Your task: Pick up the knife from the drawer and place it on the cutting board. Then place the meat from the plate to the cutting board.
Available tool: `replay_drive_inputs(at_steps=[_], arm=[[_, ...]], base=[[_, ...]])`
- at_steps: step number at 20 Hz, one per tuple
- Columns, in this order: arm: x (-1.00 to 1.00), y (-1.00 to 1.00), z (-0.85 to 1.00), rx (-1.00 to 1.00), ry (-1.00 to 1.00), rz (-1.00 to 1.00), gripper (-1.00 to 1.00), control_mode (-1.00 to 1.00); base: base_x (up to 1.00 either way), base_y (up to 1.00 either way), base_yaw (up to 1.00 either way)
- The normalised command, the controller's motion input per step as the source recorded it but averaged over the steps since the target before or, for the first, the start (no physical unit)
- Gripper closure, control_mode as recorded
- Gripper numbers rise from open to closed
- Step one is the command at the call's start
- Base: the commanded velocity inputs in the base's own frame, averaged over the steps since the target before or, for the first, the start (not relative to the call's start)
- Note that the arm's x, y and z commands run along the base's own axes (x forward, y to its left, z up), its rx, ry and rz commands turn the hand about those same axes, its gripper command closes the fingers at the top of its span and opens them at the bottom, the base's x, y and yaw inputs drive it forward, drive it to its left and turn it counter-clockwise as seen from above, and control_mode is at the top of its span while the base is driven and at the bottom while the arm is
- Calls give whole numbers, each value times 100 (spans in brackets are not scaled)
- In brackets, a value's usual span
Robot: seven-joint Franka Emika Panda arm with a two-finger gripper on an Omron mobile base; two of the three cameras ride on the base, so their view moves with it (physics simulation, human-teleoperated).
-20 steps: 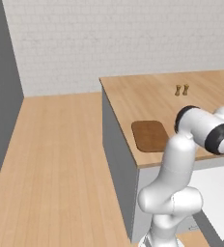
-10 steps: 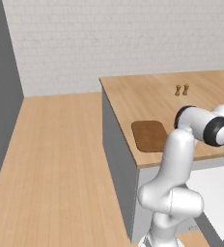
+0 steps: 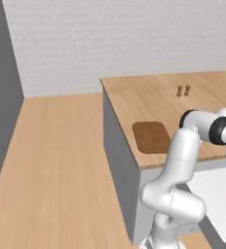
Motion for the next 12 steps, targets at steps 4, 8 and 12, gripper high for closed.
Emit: replay_drive_inputs(at_steps=[4, 8, 12], arm=[[19, -1, -6, 0, 0, 0, -100, -100], [0, 3, -23, 0, 0, 0, -100, -100], [0, 0, -36, 0, 0, 0, -100, -100]], base=[[0, 0, 0], [0, 0, 0], [0, 0, 0]])
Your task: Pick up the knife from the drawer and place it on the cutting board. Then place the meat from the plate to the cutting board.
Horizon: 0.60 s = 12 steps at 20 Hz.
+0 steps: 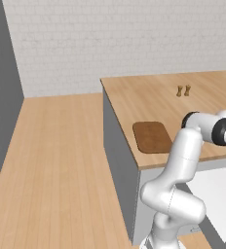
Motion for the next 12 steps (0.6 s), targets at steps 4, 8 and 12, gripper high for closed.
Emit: replay_drive_inputs(at_steps=[4, 8, 12], arm=[[5, 0, -36, 0, 0, 0, -100, -100], [6, 0, -36, 0, 0, 0, -100, -100], [6, 0, -36, -1, 0, 0, -100, -100]], base=[[0, 0, 0], [0, 0, 0], [0, 0, 0]])
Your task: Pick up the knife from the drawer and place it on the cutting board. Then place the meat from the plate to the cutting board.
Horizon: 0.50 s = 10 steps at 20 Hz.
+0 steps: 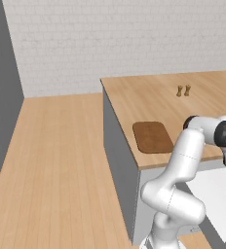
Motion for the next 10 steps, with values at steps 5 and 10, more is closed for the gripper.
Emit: replay_drive_inputs(at_steps=[5, 10], arm=[[4, 0, -31, -1, 0, 0, -100, -100], [1, 0, -30, -3, 0, 0, -100, -100]], base=[[0, 0, 0], [0, 0, 0]])
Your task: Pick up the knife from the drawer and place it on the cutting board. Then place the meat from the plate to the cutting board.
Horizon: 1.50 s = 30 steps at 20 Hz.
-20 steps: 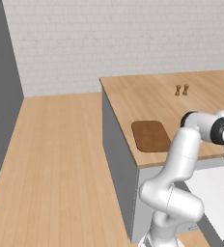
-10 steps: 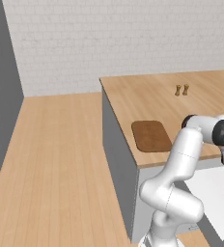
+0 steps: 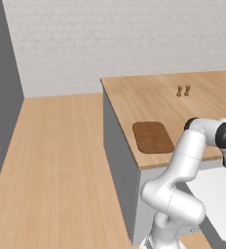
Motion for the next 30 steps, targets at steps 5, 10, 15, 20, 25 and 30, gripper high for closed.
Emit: replay_drive_inputs(at_steps=[5, 10, 15, 20, 25, 30], arm=[[0, 0, -23, -3, -2, 0, -100, -100], [0, 0, -8, -11, -7, -3, -100, -100], [0, 0, -1, -14, -4, -6, -100, -100], [0, 9, 0, -15, 0, -9, -100, -100], [0, 0, -6, -4, 0, -8, -100, -100], [0, 0, -3, 0, 0, -2, -100, -100]], base=[[0, 0, 0], [0, 0, 0], [0, 0, 0], [0, 0, 0], [0, 0, 0], [0, 0, 0]])
